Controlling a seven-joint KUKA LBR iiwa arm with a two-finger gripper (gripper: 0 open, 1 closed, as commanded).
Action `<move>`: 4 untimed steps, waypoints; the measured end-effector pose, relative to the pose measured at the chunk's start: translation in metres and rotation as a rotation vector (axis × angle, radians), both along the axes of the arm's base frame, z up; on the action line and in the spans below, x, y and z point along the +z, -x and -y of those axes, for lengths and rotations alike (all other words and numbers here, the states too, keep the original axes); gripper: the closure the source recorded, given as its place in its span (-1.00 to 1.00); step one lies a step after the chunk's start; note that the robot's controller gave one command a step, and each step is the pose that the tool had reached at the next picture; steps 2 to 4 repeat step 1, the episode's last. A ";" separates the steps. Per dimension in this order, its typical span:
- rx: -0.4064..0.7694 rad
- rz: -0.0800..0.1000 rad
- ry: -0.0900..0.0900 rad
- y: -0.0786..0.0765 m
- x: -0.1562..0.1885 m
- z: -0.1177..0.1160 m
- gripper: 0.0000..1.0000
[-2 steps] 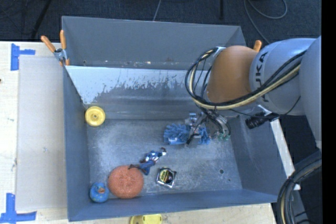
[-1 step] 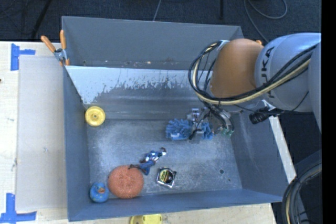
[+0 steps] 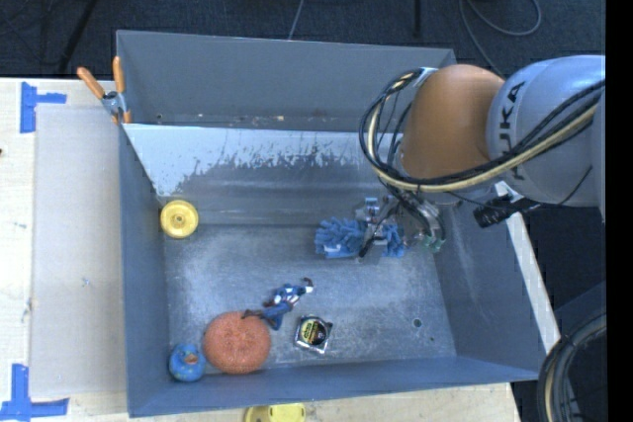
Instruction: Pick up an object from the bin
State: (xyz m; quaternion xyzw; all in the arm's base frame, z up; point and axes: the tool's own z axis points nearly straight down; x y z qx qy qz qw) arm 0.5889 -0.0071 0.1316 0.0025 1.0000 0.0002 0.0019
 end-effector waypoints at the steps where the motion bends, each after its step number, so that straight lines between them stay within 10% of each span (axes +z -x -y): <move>1: 0.000 -0.001 0.000 0.000 0.008 0.000 1.00; 4: 0.000 -0.001 0.000 0.000 0.008 0.000 1.00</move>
Offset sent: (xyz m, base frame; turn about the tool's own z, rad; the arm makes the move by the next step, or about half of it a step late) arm -0.0001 0.0000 0.0217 0.0000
